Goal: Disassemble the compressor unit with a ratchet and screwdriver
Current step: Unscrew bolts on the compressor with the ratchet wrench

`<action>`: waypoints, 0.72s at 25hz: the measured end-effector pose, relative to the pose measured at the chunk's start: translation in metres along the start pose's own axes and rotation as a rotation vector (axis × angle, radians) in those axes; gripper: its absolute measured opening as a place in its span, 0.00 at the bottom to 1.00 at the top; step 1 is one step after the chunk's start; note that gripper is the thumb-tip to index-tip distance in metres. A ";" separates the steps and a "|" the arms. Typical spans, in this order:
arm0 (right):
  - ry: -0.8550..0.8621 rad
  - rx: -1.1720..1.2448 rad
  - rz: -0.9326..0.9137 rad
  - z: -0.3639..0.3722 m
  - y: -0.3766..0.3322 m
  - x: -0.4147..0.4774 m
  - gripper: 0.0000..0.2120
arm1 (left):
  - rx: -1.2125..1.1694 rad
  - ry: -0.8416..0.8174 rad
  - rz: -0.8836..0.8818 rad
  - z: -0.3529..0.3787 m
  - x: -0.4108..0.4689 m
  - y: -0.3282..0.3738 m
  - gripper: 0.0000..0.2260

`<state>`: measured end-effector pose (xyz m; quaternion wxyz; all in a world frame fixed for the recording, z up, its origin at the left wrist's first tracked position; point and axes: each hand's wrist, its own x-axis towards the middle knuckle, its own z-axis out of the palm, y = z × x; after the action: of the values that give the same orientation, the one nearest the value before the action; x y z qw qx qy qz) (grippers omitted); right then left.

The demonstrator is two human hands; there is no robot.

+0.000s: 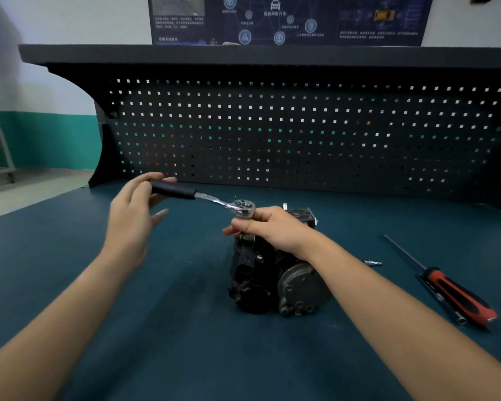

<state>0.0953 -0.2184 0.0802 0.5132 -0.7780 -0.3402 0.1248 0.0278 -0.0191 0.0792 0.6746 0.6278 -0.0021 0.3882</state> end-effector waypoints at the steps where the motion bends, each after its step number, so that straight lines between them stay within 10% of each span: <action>1: 0.010 -0.011 0.008 0.001 0.000 0.001 0.08 | -0.039 0.006 -0.138 0.008 0.012 -0.001 0.13; 4: 0.032 -0.023 0.005 0.002 0.003 0.004 0.11 | -0.089 0.083 -0.123 0.012 0.010 -0.002 0.13; 11: 0.017 0.036 -0.022 0.002 0.007 0.002 0.11 | 0.380 -0.358 0.862 0.013 -0.092 0.015 0.08; 18: 0.113 0.082 -0.048 0.004 0.008 0.004 0.05 | 0.276 -0.140 0.680 -0.004 -0.066 0.012 0.07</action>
<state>0.0997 -0.2149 0.0717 0.5660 -0.7537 -0.3238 0.0822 -0.0268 -0.0508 0.0561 0.4143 0.7013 -0.2044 0.5429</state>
